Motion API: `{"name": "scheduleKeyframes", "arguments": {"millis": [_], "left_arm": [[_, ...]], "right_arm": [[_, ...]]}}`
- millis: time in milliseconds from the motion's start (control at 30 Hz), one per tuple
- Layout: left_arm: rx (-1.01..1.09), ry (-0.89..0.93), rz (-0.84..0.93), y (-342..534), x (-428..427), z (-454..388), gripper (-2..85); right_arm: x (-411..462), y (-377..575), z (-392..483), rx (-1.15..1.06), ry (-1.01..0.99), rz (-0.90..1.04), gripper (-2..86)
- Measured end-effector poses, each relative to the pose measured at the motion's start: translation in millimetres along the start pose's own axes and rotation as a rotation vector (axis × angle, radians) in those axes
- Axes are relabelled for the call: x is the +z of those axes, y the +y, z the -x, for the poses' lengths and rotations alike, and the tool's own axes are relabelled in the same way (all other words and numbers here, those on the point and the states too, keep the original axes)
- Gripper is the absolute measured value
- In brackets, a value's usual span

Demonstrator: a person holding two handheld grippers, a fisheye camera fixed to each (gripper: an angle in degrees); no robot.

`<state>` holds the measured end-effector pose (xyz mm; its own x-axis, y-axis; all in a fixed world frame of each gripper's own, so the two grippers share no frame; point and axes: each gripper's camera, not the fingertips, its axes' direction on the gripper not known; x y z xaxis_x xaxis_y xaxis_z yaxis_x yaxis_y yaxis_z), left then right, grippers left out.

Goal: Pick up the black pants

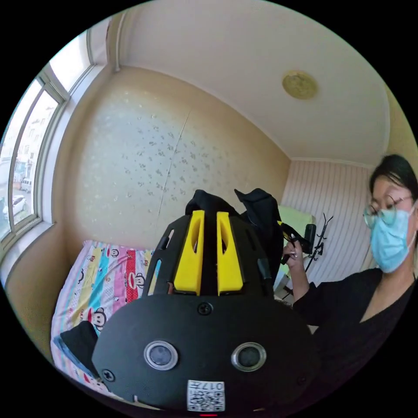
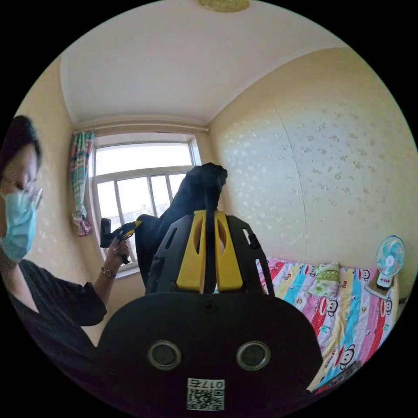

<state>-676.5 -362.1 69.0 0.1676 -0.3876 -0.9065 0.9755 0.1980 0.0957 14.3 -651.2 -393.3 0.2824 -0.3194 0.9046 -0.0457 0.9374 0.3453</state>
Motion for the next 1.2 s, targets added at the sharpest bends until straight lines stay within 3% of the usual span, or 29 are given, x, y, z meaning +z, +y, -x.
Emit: {"name": "scheduleKeyframes", "arguments": {"millis": [67, 167, 267, 367, 400, 533, 633, 733, 833, 933, 1100, 1200], "left_arm": [[-0.039, -0.067, 0.083, -50, 60, 39, 6.7], [-0.287, -0.289, 0.265, -73, 142, 128, 8.9], [-0.483, -0.294, 0.406, -16, 170, 200, 9.8], [-0.526, -0.222, 0.559, 88, 187, 247, 9.8], [-0.541, -0.223, 0.682, 139, 195, 262, 9.8], [-0.529, -0.252, 1.18, 324, 210, 290, 10.1], [-0.526, -0.231, 1.402, 418, 198, 299, 10.3], [-0.713, -0.143, 1.488, 475, 177, 317, 11.1], [-0.829, -0.065, 1.42, 490, 171, 334, 11.5], [-0.855, 0.04, 1.332, 491, 189, 351, 12.4], [-0.839, 0.126, 1.381, 506, 239, 373, 13.1], [-0.826, 0.042, 1.44, 513, 249, 390, 8.7]], "right_arm": [[64, -57, -64, 0.126, 0.162, 0.059, 4.0], [127, -64, -153, 0.334, 0.474, 0.212, 5.3], [153, 10, -196, 0.423, 0.442, 0.419, 5.3], [168, 138, -206, 0.337, 0.447, 0.637, 5.5], [171, 168, -209, 0.337, 0.439, 0.699, 5.5], [169, 375, -226, 0.514, 0.369, 1.07, 5.5], [162, 467, -224, 0.656, 0.249, 1.181, 6.1], [178, 505, -215, 0.643, 0.194, 1.267, 7.7], [198, 511, -215, 0.593, 0.185, 1.304, 10.4], [214, 509, -229, 0.515, 0.185, 1.318, 13.3], [229, 546, -272, 0.45, 0.193, 1.491, 16.5], [223, 587, -287, 0.459, 0.193, 1.636, 15.6]]}}
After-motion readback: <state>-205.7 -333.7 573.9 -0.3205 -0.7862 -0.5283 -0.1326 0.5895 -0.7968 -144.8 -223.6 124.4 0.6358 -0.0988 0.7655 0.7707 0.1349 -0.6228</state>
